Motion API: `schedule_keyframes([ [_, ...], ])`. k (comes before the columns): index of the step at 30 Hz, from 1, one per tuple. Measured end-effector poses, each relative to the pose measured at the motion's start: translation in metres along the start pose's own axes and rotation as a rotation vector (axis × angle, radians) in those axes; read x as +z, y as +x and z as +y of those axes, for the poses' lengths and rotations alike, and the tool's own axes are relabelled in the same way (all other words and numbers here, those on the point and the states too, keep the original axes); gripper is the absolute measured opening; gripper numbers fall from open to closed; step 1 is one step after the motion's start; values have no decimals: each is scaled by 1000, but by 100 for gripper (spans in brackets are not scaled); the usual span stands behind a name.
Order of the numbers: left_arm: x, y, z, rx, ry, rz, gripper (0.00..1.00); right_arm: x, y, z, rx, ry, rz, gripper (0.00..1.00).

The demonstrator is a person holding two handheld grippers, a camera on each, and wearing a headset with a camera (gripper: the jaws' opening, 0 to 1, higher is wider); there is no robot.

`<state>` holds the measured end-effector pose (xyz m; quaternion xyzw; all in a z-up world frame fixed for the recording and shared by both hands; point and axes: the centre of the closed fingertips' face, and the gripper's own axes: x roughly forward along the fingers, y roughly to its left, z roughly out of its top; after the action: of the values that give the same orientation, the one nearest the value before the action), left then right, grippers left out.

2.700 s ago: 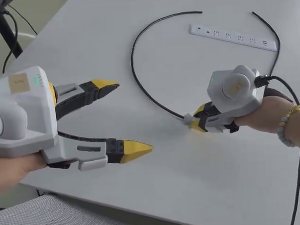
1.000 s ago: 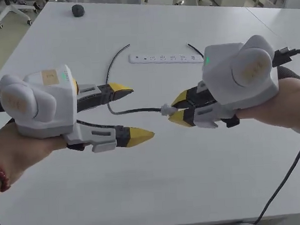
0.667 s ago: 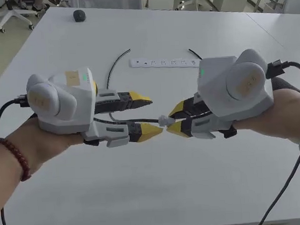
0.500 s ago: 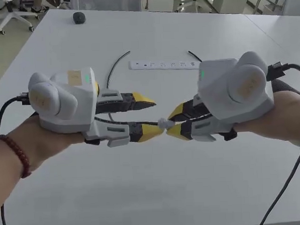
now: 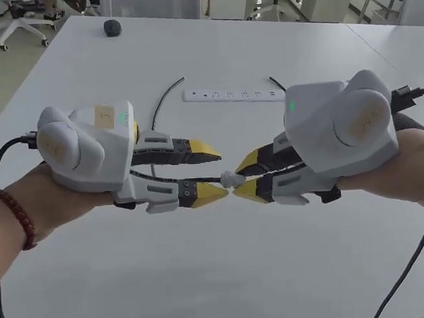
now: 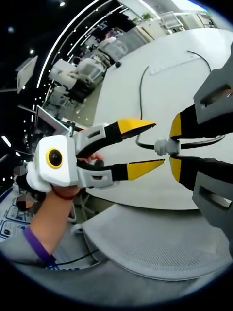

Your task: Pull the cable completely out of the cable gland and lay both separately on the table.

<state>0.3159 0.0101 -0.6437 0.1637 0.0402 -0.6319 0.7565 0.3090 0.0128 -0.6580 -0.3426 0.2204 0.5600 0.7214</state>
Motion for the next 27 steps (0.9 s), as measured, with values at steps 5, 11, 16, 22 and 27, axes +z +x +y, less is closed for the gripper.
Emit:
schedule_keyframes([
  [5, 5, 1, -4, -16, 14, -20, 24, 0, -2, 1, 4, 2, 0, 9],
  [11, 9, 2, -8, -31, 21, -41, 21, -1, -3, 2, 5, 8, -2, 9],
  [16, 9, 3, -11, -49, 31, -39, 20, 0, -5, 2, 16, 15, -11, 9],
  [22, 9, 3, -14, -66, 46, -39, 19, 1, -6, 5, 32, 8, -21, 8],
  [27, 11, 1, -16, -75, 51, -51, 18, 3, -8, 7, 51, 12, -34, 8],
])
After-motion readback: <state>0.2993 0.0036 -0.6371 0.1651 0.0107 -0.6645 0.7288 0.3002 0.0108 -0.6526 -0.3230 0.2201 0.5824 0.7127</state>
